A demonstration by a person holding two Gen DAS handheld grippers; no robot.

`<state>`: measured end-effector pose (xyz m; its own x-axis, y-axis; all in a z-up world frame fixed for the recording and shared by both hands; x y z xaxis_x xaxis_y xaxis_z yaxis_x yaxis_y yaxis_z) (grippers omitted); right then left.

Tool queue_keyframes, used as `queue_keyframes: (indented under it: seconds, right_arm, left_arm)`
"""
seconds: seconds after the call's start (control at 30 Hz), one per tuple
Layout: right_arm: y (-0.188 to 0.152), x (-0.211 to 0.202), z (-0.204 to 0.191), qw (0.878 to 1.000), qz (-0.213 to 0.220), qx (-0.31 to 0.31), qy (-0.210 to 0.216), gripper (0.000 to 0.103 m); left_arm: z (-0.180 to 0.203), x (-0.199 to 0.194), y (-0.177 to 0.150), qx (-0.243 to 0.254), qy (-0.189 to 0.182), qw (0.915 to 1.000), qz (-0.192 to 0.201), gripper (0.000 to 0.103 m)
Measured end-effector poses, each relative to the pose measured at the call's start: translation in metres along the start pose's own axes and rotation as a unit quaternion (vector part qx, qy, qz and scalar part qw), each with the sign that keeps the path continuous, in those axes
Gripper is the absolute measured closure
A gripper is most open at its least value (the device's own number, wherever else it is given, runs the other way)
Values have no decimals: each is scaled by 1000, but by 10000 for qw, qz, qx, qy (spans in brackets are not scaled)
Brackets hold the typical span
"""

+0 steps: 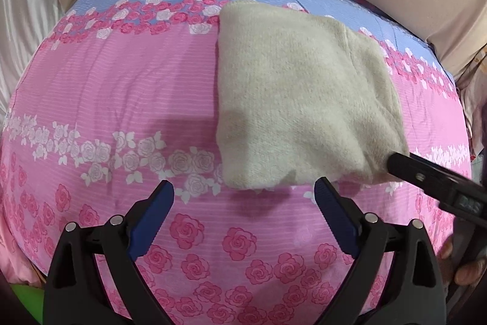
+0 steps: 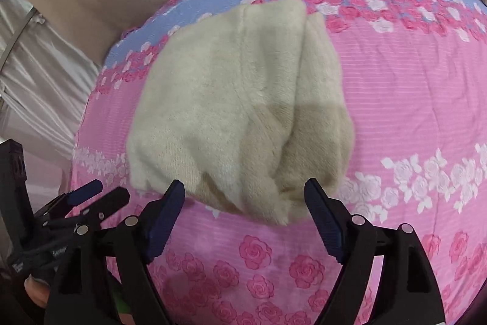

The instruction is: Fold small clothes

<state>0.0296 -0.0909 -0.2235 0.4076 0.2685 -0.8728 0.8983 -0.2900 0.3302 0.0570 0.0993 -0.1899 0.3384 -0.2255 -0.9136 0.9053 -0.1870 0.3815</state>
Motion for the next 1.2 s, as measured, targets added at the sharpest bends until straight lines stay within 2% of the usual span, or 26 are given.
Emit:
queue_keyframes:
  seconds: [0.03,0.07,0.13,0.2,0.23,0.3,0.33,0.37,0.4,0.47,0.53,0.57,0.63,0.7,0.73,0.77,0.83,0.87,0.9,0.93,0.97,1.0,1.1,1.13,1.17,1.2]
  right_arm:
    - [3,8,1,9999,-137,-55,-23,89]
    - [11,8,2,9999,-166,24,7,87]
    - [31,-24,-8,9992,334,0,202,88]
    - [49,-65,-17,9957,841,-382,74,88]
    - [52,-72,-17,9940,932,-573,-89,88]
    - [40,-47,4,9919,609,-883,-675,85]
    - [23,-13,25,9896,117,-1009,-1020,83]
    - [7,14,40,9881,-277,-990,-1141,83]
    - [1,21,46,9893,-294,-908,-1103,82]
    - [5,3,39,9933,-1,-655,-954,79]
    - [13,-17,29,9971,244,-321,-641,69]
    - [17,-25,27,9981,327,-178,-488,64]
    - [26,-30,31,9981,370,-78,-494,41]
    - [32,-24,42,9982,310,189,-475,31]
    - [33,-14,42,9984,240,399,-330,28]
    - [35,-3,48,9976,110,683,-66,28]
    - [29,21,55,9911,-220,1227,468,29]
    - [26,30,55,9884,-331,1359,597,31]
    - [25,33,51,9893,-350,1306,543,37]
    - [25,29,43,9900,-328,1248,574,47]
    - [26,22,34,9897,-298,1240,656,52]
    - [28,12,24,9893,-231,1231,743,59]
    - [31,-16,-3,9883,69,1123,1027,61]
    - [27,-15,-8,9899,105,1042,957,60]
    - [23,-6,-6,9926,58,947,752,55]
    - [18,7,1,9964,-29,763,360,48]
  left_arm:
    - [2,0,0,13,-11,10000,-5,12]
    - [3,0,-1,37,-7,10000,-1,12]
    - [5,-4,0,102,13,9999,46,12]
    - [5,-9,0,179,41,9997,158,10]
    - [4,-8,-1,179,47,9997,166,9]
    - [0,2,-7,98,63,9999,17,9]
    - [-2,10,-11,20,27,9999,-98,9]
    - [-3,16,-13,-76,-32,9998,-181,9]
    - [-6,20,-16,-169,-59,9995,-252,9]
    - [-11,19,-17,-332,-74,9991,-260,9]
    - [-15,12,-15,-445,-189,9988,-97,9]
    - [-16,9,-13,-561,-343,9978,-31,9]
    - [-14,10,-10,-766,-679,9947,-46,9]
    - [-11,17,-6,-1129,-1104,9873,-195,8]
    - [-8,23,-2,-1363,-1467,9794,-257,7]
    - [-6,30,0,-1483,-1646,9746,-314,7]
    - [-9,55,-2,-1715,-1622,9696,-642,13]
    - [-5,65,-1,-1784,-1855,9632,-769,38]
    - [1,68,1,-1780,-2124,9570,-858,60]
    - [3,67,5,-1740,-2191,9557,-911,64]
    - [4,58,13,-1588,-2174,9592,-858,72]
    - [4,47,20,-1456,-2171,9622,-770,75]
    - [-10,9,43,-1306,-2211,9657,-381,75]
    - [-18,4,47,-1313,-2122,9679,-310,75]
    - [-27,4,49,-1301,-1952,9716,-312,69]
    - [-33,13,46,-1194,-1677,9778,-382,64]
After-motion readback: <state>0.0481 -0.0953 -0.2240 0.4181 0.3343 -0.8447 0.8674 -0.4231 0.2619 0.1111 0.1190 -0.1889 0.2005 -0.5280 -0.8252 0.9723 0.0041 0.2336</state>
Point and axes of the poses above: each gripper's, at about its wrist camera, not at the fingertips, and x roughly the way its jaws point, z to its right, y to its top, the point moved 10 cm from there along x, roughly the way its jaws point
